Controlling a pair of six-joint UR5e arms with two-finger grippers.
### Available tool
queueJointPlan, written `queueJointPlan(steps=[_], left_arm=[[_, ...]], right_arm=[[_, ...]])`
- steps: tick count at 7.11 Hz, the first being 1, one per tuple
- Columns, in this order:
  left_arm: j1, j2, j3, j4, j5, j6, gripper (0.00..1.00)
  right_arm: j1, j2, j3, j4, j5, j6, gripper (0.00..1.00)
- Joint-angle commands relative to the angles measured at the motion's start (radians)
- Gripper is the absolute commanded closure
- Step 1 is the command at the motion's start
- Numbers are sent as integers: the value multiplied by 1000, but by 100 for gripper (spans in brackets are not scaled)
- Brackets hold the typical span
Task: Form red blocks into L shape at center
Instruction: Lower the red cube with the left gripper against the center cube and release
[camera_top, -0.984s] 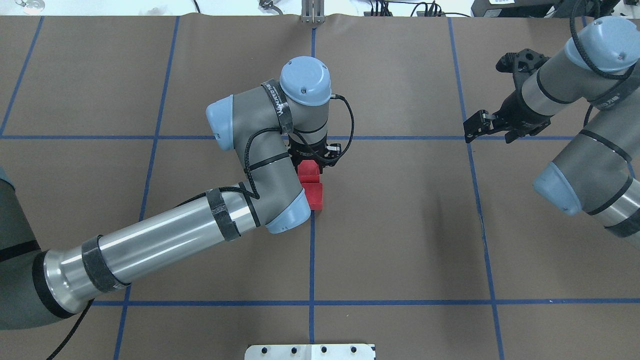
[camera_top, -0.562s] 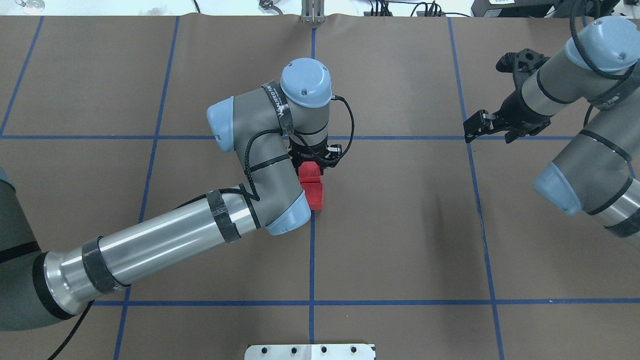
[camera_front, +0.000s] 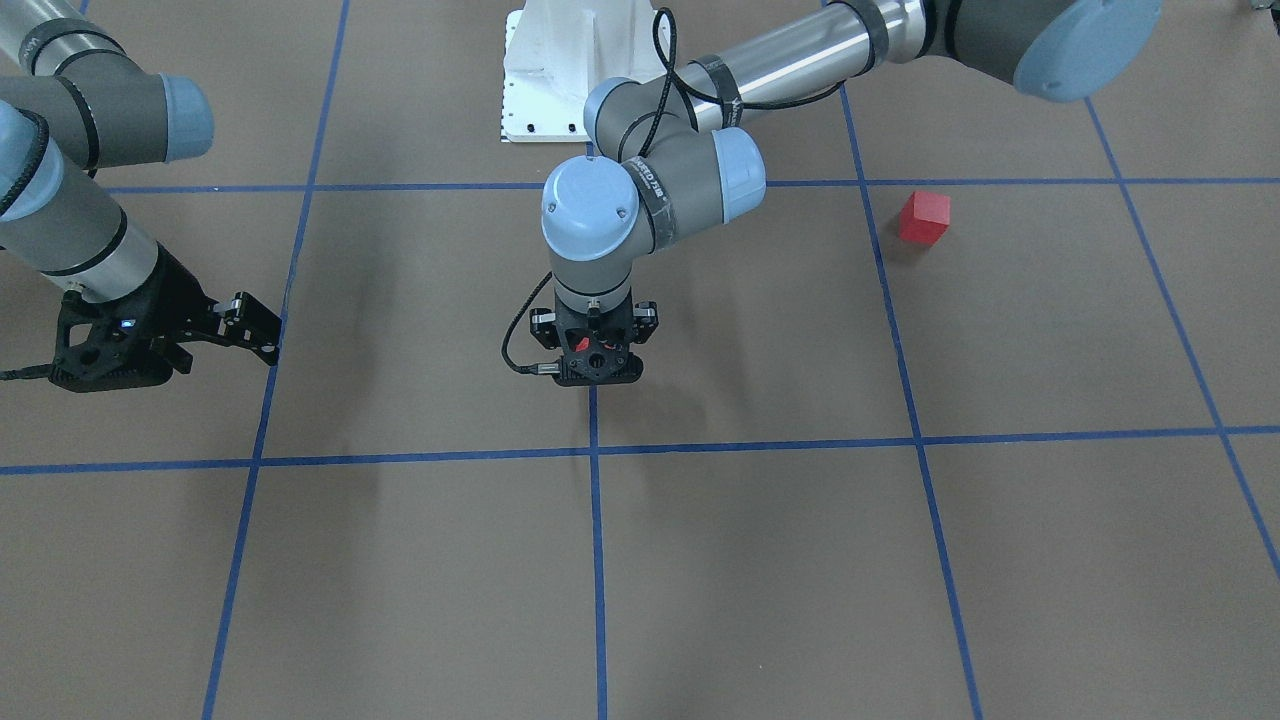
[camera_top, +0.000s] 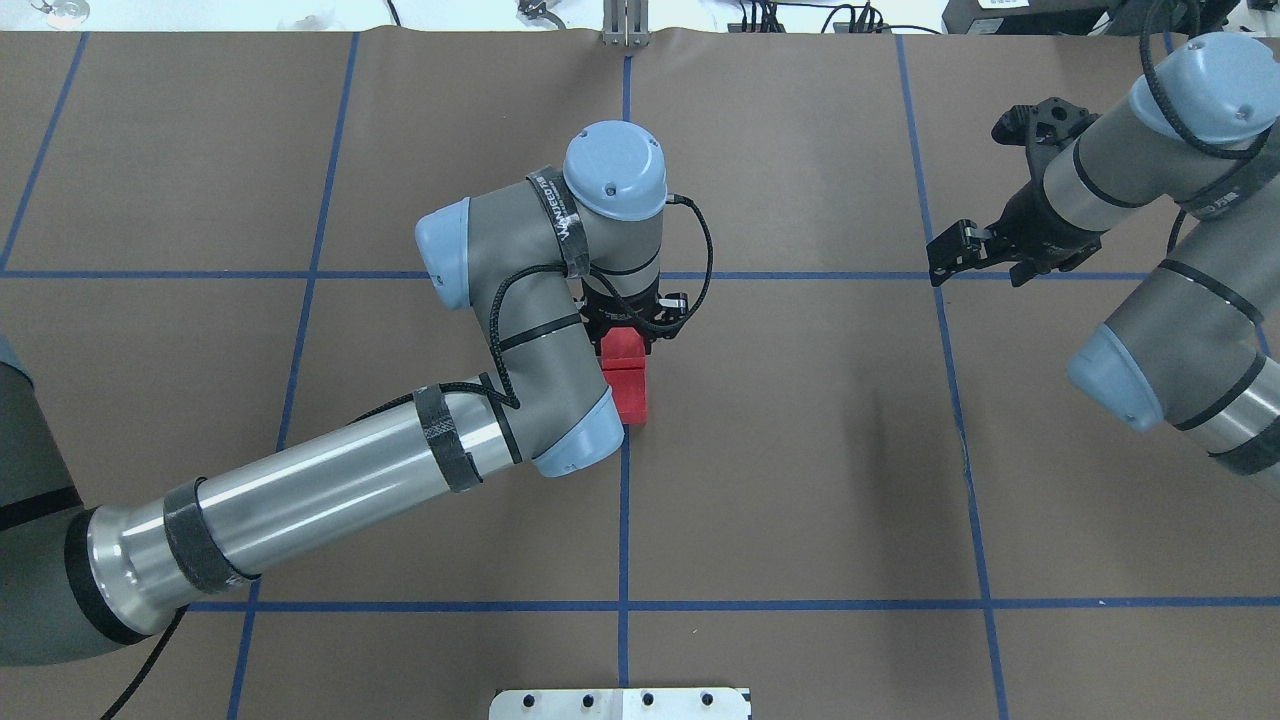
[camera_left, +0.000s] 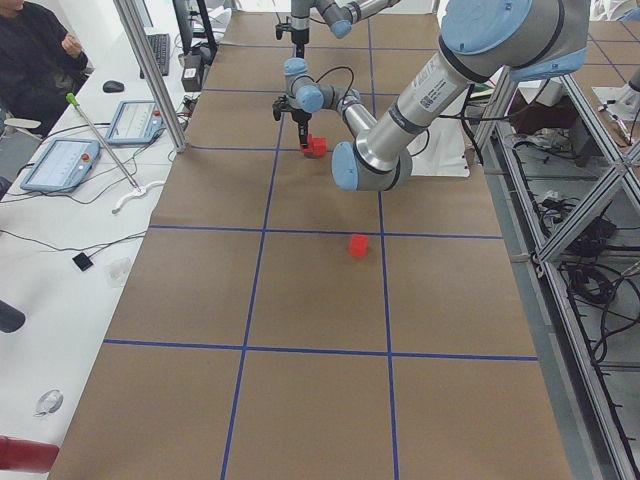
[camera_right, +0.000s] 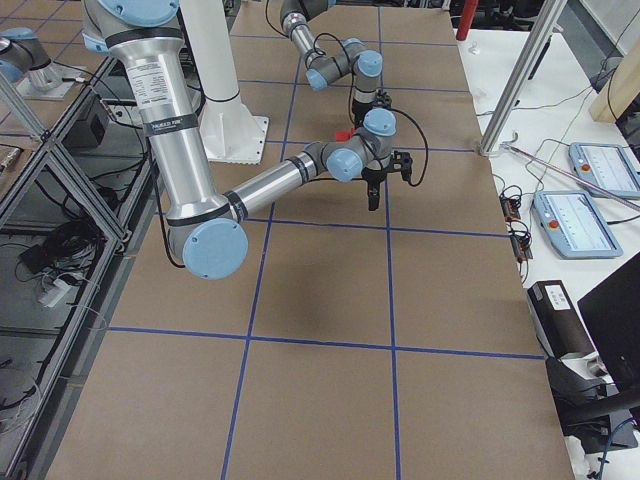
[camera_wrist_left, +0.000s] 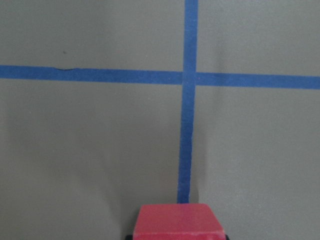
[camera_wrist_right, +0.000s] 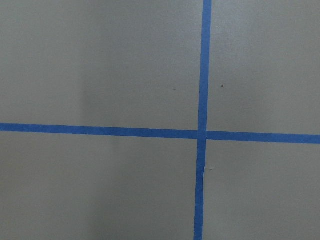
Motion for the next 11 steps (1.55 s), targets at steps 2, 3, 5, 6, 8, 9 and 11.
queueJointPlan(steps=[2,3,5,6,8,9,11], left_arm=[[5,34,-35,0,-1,0,100],[8,34,-35,0,-1,0,100],[12,34,-35,0,1,0,100],[15,34,-35,0,1,1,100],[18,34,-42,0,1,1,100],[18,34,-42,0,1,1,100],[22,34,-42,0,1,3,100]], right_arm=[[0,0,0,1,0,0,1],[0,0,0,1,0,0,1],[0,0,0,1,0,0,1],[0,0,0,-1,0,0,1],[0,0,0,1,0,0,1],[0,0,0,1,0,0,1],[0,0,0,1,0,0,1]])
